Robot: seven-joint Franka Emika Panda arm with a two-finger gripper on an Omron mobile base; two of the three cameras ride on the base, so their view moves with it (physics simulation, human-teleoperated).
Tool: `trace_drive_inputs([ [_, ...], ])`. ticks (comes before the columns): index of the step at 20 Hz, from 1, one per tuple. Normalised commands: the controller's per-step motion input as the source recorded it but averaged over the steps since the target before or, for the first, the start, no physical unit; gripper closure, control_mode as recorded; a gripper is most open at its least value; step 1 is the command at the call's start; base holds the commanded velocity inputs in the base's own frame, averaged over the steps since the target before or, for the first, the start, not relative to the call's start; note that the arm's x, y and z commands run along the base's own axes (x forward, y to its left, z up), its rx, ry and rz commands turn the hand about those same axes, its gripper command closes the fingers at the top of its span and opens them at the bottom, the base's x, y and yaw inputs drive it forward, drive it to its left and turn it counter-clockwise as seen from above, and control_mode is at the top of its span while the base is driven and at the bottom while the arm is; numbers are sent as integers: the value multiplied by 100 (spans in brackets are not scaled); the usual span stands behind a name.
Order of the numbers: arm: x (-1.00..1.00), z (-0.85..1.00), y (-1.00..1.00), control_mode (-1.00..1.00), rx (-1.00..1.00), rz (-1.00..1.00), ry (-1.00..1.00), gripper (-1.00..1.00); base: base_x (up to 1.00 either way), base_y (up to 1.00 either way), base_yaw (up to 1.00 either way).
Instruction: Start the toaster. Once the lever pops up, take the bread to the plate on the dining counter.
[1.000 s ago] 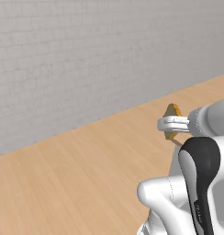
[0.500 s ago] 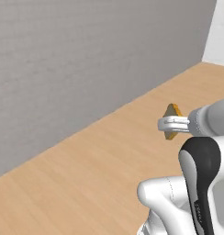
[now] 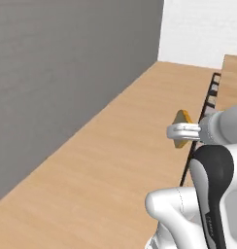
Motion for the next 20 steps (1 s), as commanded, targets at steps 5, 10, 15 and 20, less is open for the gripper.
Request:
trace_drive_inputs([
  [5,0,0,0,100,0,0,0,100,69,30,-57],
  [10,0,0,0,100,0,0,0,100,69,37,-59],
  [15,0,0,0,100,0,0,0,100,63,38,-62],
  [20,0,0,0,100,0,0,0,100,62,35,-64],
])
